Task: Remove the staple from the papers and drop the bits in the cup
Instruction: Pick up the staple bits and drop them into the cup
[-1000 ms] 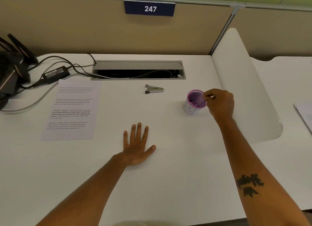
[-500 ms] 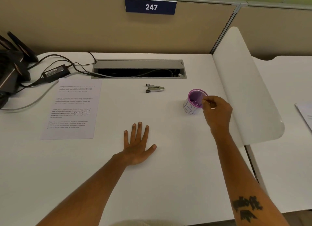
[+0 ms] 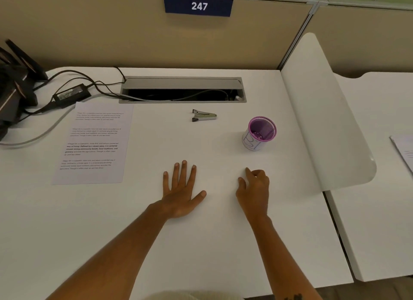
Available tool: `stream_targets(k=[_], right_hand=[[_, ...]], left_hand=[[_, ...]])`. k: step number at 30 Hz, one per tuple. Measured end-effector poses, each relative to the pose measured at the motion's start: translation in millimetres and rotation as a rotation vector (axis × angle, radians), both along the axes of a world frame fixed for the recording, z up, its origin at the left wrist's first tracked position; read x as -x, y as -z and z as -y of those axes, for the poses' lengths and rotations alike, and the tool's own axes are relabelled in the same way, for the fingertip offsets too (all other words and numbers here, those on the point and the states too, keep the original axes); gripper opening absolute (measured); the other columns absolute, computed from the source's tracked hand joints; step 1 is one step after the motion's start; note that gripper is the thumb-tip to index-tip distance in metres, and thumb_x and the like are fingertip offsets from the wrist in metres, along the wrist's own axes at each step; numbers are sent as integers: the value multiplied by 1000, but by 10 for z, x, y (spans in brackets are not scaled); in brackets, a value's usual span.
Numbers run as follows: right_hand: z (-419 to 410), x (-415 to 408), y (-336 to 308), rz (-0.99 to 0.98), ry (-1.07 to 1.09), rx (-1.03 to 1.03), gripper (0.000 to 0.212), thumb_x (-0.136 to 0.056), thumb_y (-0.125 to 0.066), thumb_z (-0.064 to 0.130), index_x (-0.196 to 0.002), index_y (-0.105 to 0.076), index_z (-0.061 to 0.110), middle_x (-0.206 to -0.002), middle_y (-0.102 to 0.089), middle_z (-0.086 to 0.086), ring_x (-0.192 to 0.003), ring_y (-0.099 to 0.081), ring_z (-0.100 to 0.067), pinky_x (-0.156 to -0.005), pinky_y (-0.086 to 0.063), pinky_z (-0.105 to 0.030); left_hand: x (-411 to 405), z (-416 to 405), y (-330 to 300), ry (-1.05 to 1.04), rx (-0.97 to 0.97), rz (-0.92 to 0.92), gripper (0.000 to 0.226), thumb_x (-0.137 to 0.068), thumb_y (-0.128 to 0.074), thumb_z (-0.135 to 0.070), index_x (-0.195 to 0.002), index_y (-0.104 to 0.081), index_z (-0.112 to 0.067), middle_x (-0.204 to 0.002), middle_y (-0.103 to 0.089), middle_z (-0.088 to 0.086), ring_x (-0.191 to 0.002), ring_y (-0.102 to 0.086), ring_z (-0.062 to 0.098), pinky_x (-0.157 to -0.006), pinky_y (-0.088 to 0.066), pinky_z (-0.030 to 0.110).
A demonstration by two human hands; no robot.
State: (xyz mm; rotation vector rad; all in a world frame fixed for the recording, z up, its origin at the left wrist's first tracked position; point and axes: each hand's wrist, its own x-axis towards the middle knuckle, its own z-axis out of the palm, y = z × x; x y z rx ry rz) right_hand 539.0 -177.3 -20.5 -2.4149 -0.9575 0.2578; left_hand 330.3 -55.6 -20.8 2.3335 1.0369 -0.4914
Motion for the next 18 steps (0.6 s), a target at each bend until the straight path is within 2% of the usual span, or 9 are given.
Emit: stream_targets(k=[5, 8, 12, 18], right_hand=[[-167, 73, 24, 109, -47, 43, 36, -94, -69, 12, -129, -70, 6, -111, -62, -13, -101, -59, -35, -76, -56, -43], [-242, 48, 17, 61, -49, -18, 30, -95, -69, 11, -124, -74, 6, -109, -65, -11, -99, -61, -33, -78, -57, -42], [-294, -4, -41, -82, 40, -122, 24, -94, -73, 11, -117, -77, 7, -111, -71, -9, -99, -67, -26, -88, -57, -35], [-383, -79, -86, -110, 53, -101, 4, -92, -75, 12, -94, -78, 10, -95, -72, -3, -86, -67, -20, -76, -45, -25]], left_hand=[[4, 6, -2, 0, -10, 6, 105, -61, 25, -90, -147, 45, -32, -158, 52, 3, -147, 46, 26, -121, 24, 58], [0, 4, 0, 2, -16, 0, 109, -62, 24, -89, -152, 41, -30, -159, 51, 3, -147, 46, 26, -121, 24, 58], [-7, 2, 2, 1, -23, -9, 106, -65, 22, -87, -152, 41, -29, -159, 51, 3, -148, 45, 27, -121, 24, 58], [-4, 6, -13, 2, -14, -1, 107, -67, 18, -86, -154, 38, -29, -158, 51, 3, -147, 46, 25, -119, 26, 56]])
